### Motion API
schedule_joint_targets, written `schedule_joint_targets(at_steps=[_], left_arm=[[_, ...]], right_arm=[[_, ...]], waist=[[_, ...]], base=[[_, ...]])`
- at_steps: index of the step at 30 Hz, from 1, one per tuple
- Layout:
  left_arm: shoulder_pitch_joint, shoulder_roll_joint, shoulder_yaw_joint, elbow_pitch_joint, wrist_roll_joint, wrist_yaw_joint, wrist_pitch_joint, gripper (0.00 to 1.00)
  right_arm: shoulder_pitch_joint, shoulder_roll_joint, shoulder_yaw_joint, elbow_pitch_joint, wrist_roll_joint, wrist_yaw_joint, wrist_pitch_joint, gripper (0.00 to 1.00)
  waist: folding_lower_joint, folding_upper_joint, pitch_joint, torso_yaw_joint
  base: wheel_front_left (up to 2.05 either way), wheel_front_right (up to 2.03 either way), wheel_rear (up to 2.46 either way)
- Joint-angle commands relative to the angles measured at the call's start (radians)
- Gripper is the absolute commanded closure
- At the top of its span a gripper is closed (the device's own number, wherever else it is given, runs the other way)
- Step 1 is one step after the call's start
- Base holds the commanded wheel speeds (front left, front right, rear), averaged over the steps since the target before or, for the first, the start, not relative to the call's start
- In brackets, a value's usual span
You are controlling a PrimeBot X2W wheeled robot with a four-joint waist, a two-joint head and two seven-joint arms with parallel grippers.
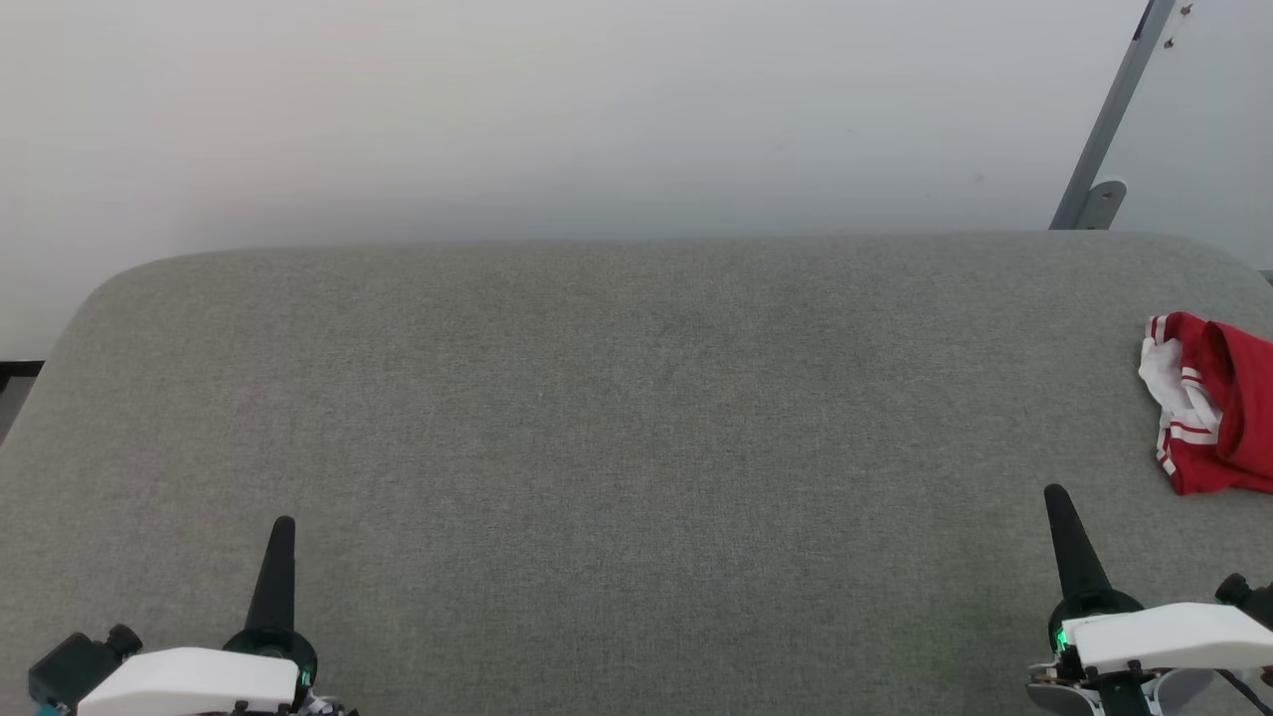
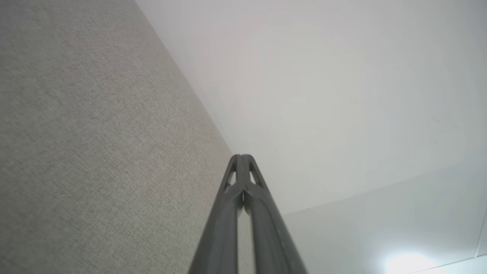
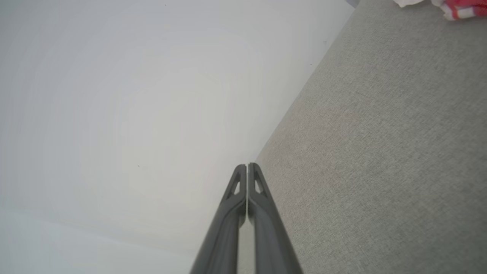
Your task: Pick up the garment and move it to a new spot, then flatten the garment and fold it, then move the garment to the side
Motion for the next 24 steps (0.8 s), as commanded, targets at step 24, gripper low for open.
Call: schedule_joint_targets(at_steps=[24], left_arm=[[-0.076, -0.016, 0.01, 0.03, -0.207, -0.002, 0.062, 1.0]], right_arm=[[-0.061, -0.005, -0.008, 0.016, 0.216, -0.001, 0.06, 1.0]], waist=[[0.0, 0.0, 0.015, -0.004]], base=[[0.0, 0.0, 0.0]])
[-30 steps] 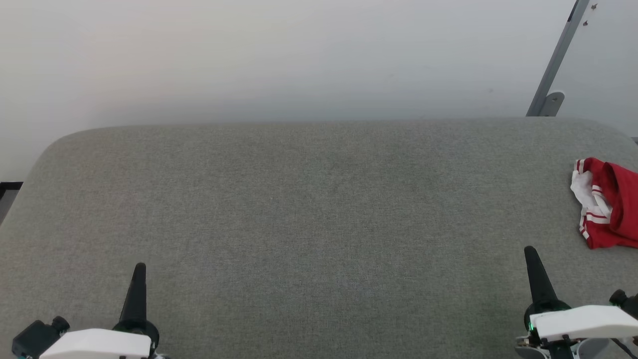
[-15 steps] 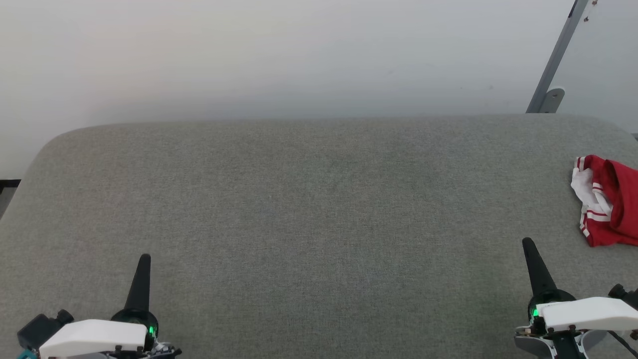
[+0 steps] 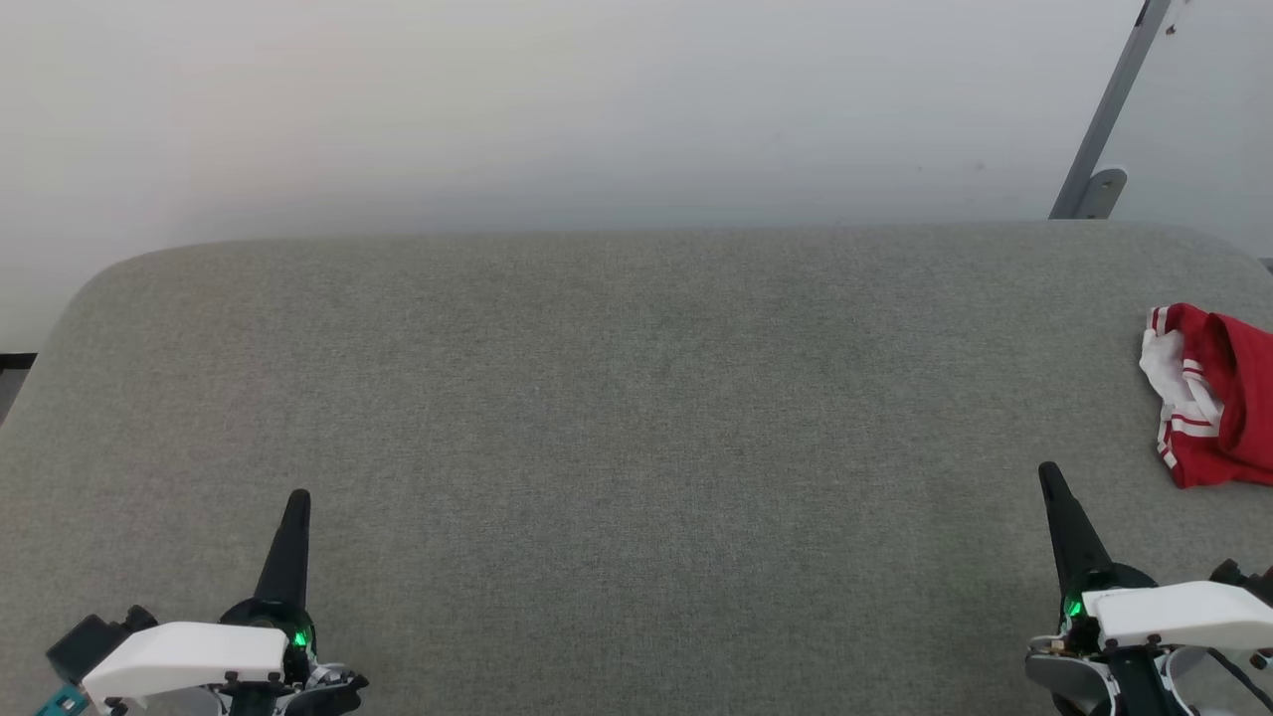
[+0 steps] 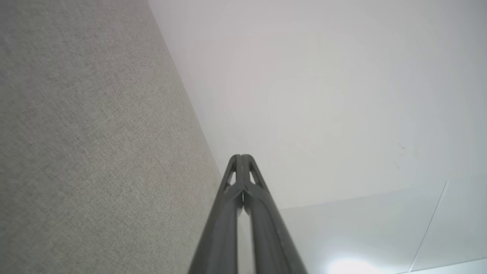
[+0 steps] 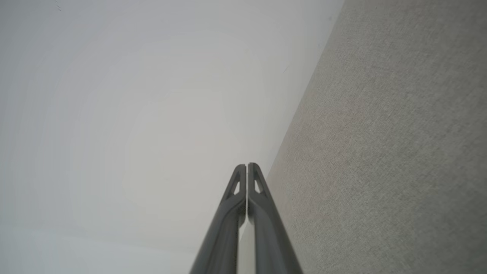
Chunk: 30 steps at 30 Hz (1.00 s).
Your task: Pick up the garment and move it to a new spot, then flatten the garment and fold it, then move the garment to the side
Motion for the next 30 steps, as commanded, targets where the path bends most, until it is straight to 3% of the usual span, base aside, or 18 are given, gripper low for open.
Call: schedule_joint_targets(at_steps=[1, 30], left_arm=[[-0.022, 0.002, 0.004, -0.001, -0.023, -0.002, 0.008, 1.0], [-0.076, -0.019, 0.011, 0.036, -0.213, -0.003, 0.065, 1.0]], right_arm=[[-0.021, -0.004, -0.002, -0.003, 0.017, 0.0, 0.008, 1.0], [-0.06, -0.004, -0.008, 0.019, 0.225, 0.0, 0.066, 1.0]], waist=[[0.0, 0.0, 0.0, 0.0], [0.0, 0.0, 0.02, -0.005]], base=[[0.0, 0.0, 0.0], [0.0, 0.0, 0.0]])
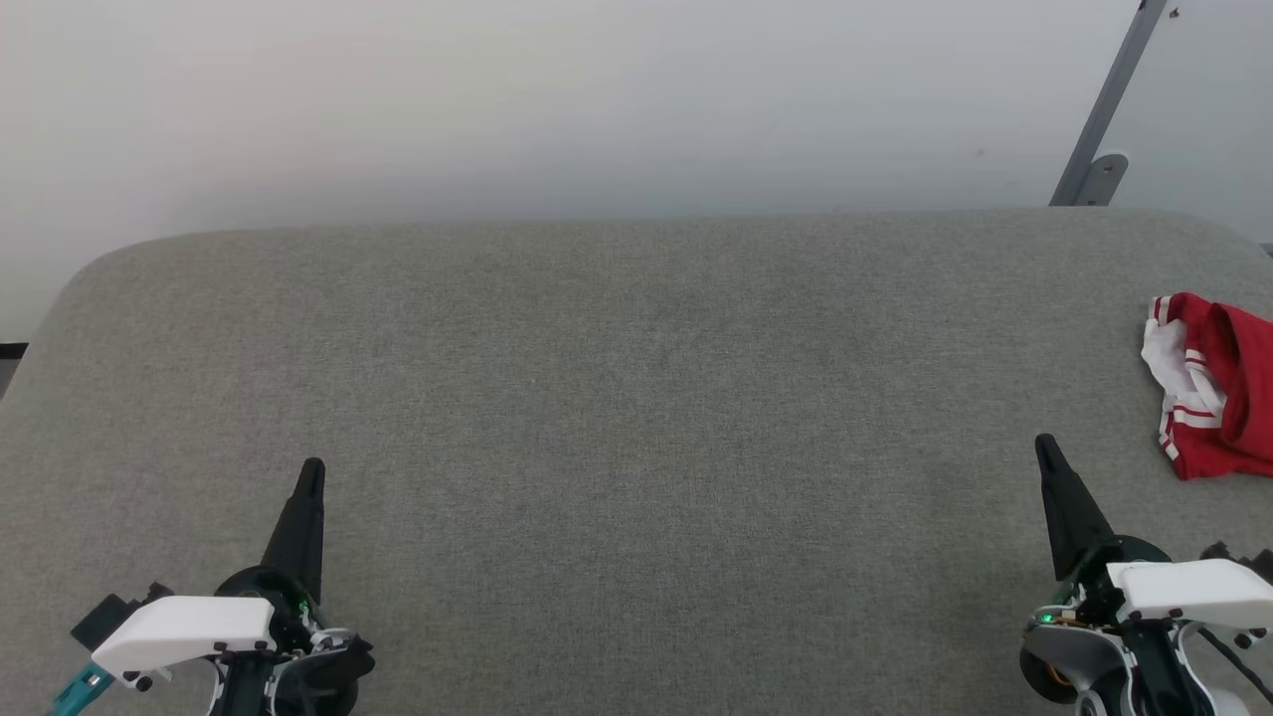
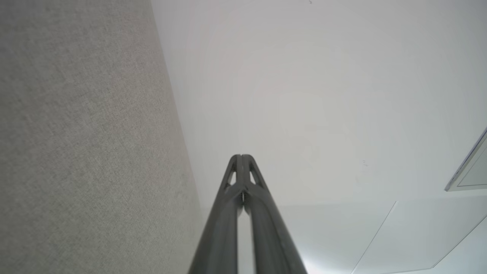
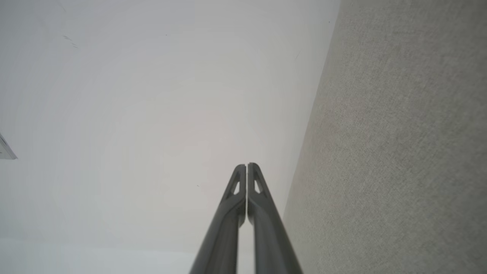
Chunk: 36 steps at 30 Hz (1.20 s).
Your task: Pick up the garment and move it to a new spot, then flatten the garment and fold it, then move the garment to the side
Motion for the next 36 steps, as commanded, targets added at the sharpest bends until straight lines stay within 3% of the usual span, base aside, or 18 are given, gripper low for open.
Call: schedule_joint_targets(at_steps=[1, 36], left_arm=[[-0.018, -0.003, 0.004, 0.004, -0.021, -0.003, 0.007, 1.0], [-0.019, -0.005, 0.005, 0.005, -0.025, -0.003, 0.011, 1.0]], right_arm=[[-0.016, -0.003, -0.002, 0.004, 0.023, 0.0, 0.009, 1.0], [-0.014, -0.002, -0.001, 0.003, 0.027, 0.0, 0.01, 1.0]], waist=[[0.0, -0.0001, 0.001, 0.0], [0.0, -0.0001, 0.002, -0.001]], base=[[0.0, 0.0, 0.0], [0.0, 0.0, 0.0]])
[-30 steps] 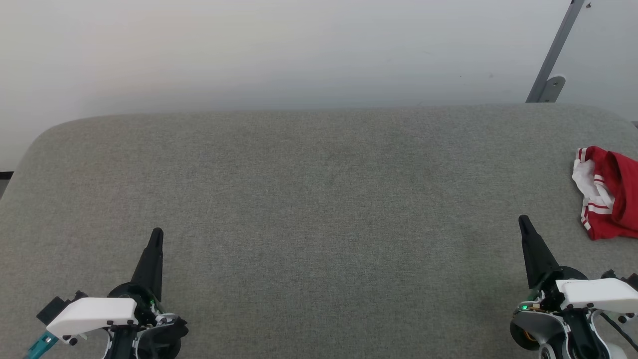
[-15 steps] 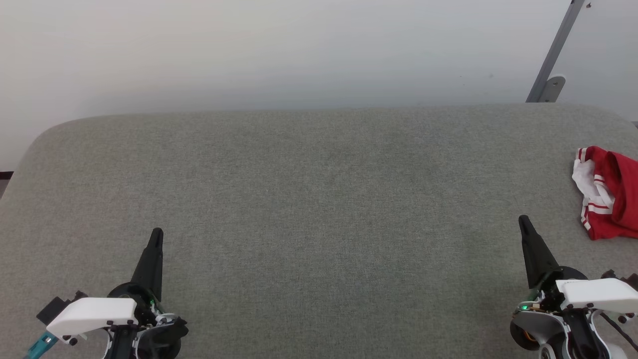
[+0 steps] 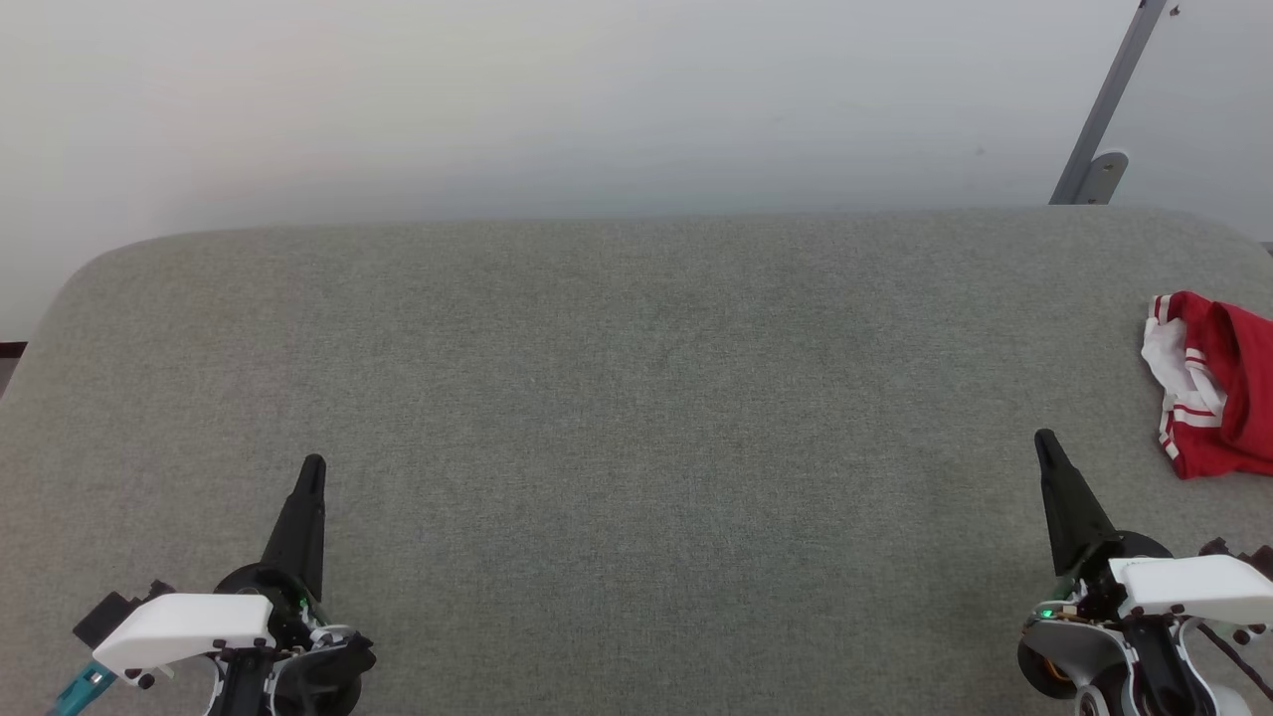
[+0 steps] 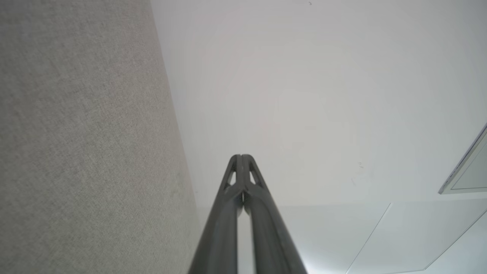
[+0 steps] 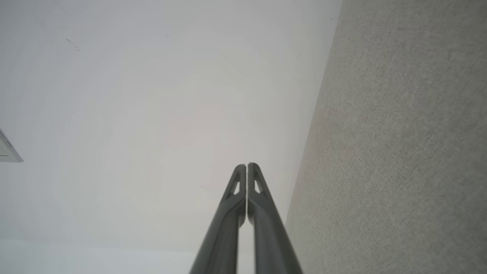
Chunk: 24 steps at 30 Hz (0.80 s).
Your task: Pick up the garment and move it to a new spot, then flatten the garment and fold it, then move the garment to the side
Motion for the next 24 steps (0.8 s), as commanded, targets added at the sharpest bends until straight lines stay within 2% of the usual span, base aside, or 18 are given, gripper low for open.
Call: schedule_joint_targets(at_steps=[1, 24], left_arm=[[-0.012, -0.001, 0.003, 0.0, 0.0, -0.003, 0.006, 1.0], [-0.012, -0.001, 0.003, 0.0, 0.001, -0.003, 0.005, 1.0]], right_arm=[[-0.005, -0.002, 0.0, 0.001, 0.004, 0.0, 0.003, 1.0], [-0.005, -0.002, 0.0, 0.001, 0.004, 0.0, 0.003, 1.0]], waist=[[0.0, 0.0, 0.0, 0.0], [0.0, 0.0, 0.0, 0.0]], base=[[0.0, 0.0, 0.0], [0.0, 0.0, 0.0]])
